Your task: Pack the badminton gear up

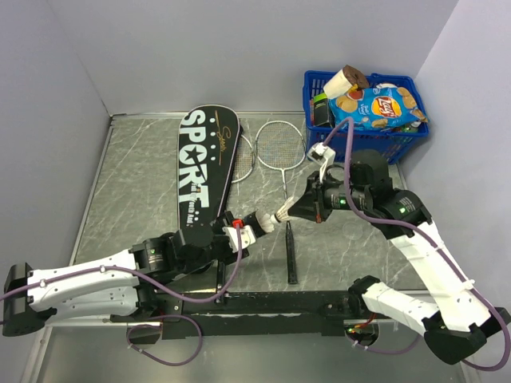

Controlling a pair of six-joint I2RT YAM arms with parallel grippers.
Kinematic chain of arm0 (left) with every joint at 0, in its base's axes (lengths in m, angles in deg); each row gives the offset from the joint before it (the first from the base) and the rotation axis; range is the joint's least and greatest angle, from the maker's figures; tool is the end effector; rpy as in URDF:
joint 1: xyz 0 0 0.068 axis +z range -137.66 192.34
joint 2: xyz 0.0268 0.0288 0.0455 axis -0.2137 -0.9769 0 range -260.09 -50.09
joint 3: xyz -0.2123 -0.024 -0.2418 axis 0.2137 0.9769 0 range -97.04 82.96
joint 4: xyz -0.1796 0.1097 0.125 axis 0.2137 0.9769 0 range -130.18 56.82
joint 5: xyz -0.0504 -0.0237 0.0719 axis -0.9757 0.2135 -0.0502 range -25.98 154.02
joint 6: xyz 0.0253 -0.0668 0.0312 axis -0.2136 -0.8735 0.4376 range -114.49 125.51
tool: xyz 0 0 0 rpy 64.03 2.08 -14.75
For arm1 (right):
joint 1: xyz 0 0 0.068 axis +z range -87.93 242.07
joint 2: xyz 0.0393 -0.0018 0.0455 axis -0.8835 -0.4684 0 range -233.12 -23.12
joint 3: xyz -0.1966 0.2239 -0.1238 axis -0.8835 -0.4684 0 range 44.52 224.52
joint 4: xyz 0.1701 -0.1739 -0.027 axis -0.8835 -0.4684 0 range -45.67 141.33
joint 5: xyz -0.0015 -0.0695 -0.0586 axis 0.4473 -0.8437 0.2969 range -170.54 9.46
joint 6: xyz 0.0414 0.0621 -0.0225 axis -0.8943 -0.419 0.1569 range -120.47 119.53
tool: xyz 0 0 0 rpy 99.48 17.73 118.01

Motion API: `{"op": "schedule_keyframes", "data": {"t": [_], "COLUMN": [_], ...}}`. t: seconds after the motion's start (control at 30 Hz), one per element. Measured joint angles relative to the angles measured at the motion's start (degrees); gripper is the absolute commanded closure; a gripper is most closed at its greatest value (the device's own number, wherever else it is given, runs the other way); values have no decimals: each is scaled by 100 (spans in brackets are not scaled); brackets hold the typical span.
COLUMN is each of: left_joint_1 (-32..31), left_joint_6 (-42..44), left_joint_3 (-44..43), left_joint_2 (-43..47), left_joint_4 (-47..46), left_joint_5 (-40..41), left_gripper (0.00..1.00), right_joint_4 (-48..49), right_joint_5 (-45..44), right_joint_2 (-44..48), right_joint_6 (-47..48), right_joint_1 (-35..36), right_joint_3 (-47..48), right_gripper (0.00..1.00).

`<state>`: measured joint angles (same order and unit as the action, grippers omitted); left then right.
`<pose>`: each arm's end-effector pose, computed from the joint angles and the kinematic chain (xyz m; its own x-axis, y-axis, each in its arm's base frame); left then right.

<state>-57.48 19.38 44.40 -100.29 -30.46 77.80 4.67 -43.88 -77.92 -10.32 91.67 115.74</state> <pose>0.0776 -0.1653 0.3182 0.0781 0.4621 -0.8834 0.8408 0.4456 0.3074 0.1101 0.1083 0.4287 -0.5760 -0.1693 -0.7997 -0.7574 0.4787 0.4441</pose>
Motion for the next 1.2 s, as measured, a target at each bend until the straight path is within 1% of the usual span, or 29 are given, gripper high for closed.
{"op": "schedule_keyframes", "data": {"t": [0.23,0.37,0.57,0.83,1.13,1.2], "left_joint_1": [0,0,0,26,33,37], "left_joint_6": [-2,-2,-22,-131,-146,-146], "left_joint_3": [20,74,92,310,352,352], "left_joint_2": [212,264,474,1040,1224,1287], "left_joint_4": [-15,-28,-20,114,236,313], "left_joint_5": [-48,-101,-201,-201,-212,-190], "left_gripper": [99,99,99,99,99,99], "right_joint_4": [140,387,911,1993,3390,3877], "right_joint_5": [-15,-129,-247,-50,483,654], "right_joint_2": [-219,-466,-918,-1215,-1541,-1576], "right_joint_6": [-199,-352,-667,-1252,-2092,-2376], "right_joint_1": [503,859,1185,1596,1818,1814], "right_joint_3": [-96,-98,-173,-595,-1152,-1360], "right_gripper": [100,100,100,100,100,100]}}
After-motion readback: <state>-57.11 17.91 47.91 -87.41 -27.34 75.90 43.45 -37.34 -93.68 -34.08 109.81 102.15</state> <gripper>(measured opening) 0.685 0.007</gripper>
